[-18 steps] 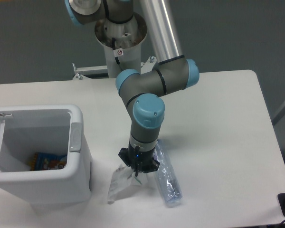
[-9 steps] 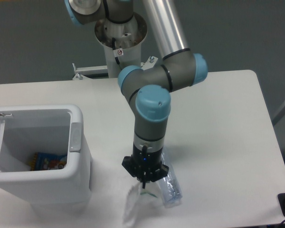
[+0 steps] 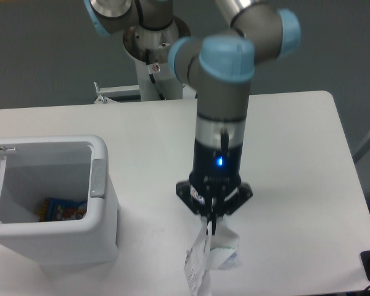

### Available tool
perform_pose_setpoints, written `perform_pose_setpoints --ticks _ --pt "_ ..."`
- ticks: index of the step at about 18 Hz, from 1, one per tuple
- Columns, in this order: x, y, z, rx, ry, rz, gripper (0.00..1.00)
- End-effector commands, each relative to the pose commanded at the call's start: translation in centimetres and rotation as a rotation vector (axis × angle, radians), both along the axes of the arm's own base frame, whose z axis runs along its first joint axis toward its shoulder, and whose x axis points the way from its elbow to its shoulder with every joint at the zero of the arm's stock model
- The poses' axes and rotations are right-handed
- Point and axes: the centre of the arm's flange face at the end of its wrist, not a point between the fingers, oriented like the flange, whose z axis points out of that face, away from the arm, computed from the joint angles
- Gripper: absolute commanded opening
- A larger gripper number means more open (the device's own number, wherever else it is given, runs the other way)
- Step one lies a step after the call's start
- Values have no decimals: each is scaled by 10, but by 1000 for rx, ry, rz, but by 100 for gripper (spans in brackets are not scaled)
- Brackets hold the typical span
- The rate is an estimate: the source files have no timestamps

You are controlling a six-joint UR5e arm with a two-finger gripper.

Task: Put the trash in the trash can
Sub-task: 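Lift the held bag and carry it over the trash bin, then open the gripper to drop the bag into the bin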

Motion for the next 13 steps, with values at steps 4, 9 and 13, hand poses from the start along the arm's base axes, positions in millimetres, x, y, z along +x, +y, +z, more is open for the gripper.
perform_pose_setpoints --ticks 4,9,13 --pt "93 4 36 63 -44 -59 0" --pt "183 9 3 14 -77 -197 2" --pt "203 9 -7 -1 -85 -231 72"
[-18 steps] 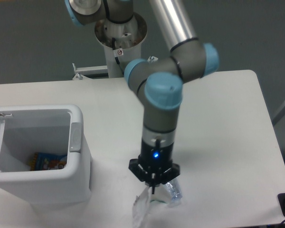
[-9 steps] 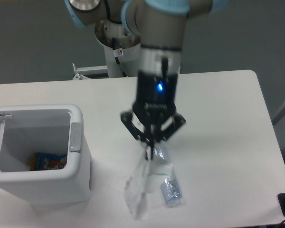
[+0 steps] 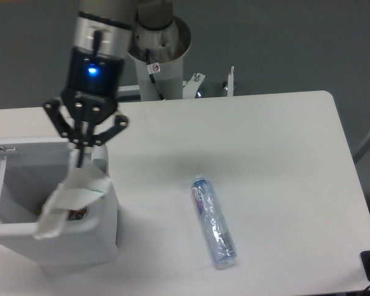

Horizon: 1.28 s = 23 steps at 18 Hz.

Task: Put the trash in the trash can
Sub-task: 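Open the gripper to drop the bag into the bin, then move the open gripper over the clear water bottle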

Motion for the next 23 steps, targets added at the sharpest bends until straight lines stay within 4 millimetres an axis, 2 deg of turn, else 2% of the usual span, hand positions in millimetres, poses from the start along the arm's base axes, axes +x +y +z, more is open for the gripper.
perform_pose_setpoints --ticks 1,4,7,9,11,12,13,17,19,23 --pt "1 -2 4 5 2 1 84" --pt "2 -6 10 13 1 11 100" --pt "-4 -8 22 32 -1 31 100" --pt "-37 -18 36 53 -24 126 100" --pt "-94 -34 28 44 -43 234 100" --pt "-120 -36 14 26 -61 267 100" --pt "-157 -39 -9 -4 -81 310 100" --pt "-233 -32 -64 -73 -128 384 100" --pt "-255 -26 -97 -118 -117 352 100" --pt "-274 -18 -156 -212 -105 301 100"
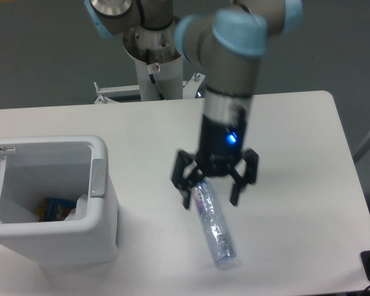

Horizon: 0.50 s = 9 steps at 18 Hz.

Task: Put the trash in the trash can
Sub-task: 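Move the open gripper over the clear water bottle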

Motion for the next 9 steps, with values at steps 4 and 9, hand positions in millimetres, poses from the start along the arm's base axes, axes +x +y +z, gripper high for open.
perform_pose_setpoints --ticks 4,9 --pt "-20 14 -70 -118 -16 21 100" --pt "-28 21 -125 -233 -19 34 100"
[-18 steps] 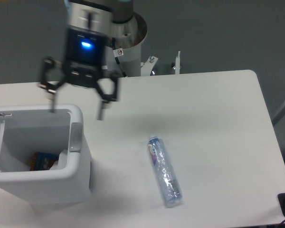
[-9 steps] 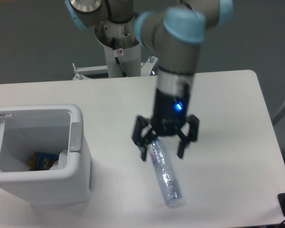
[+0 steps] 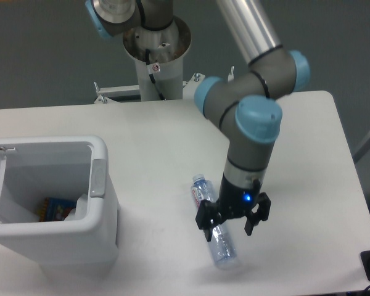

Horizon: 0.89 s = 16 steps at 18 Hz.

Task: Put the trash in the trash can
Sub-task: 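Move the open gripper over the clear water bottle, then lower onto the bottle's base end and close the gripper around it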

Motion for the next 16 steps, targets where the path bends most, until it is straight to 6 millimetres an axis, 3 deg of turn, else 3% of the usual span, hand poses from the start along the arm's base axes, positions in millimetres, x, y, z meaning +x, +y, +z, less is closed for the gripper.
perform_pose_setpoints --ticks 3,14,16 --pt "10 20 -24 -55 17 -23 100" --pt "14 19 -54 -132 27 -59 100" --pt "24 27 -62 -139 20 -78 100"
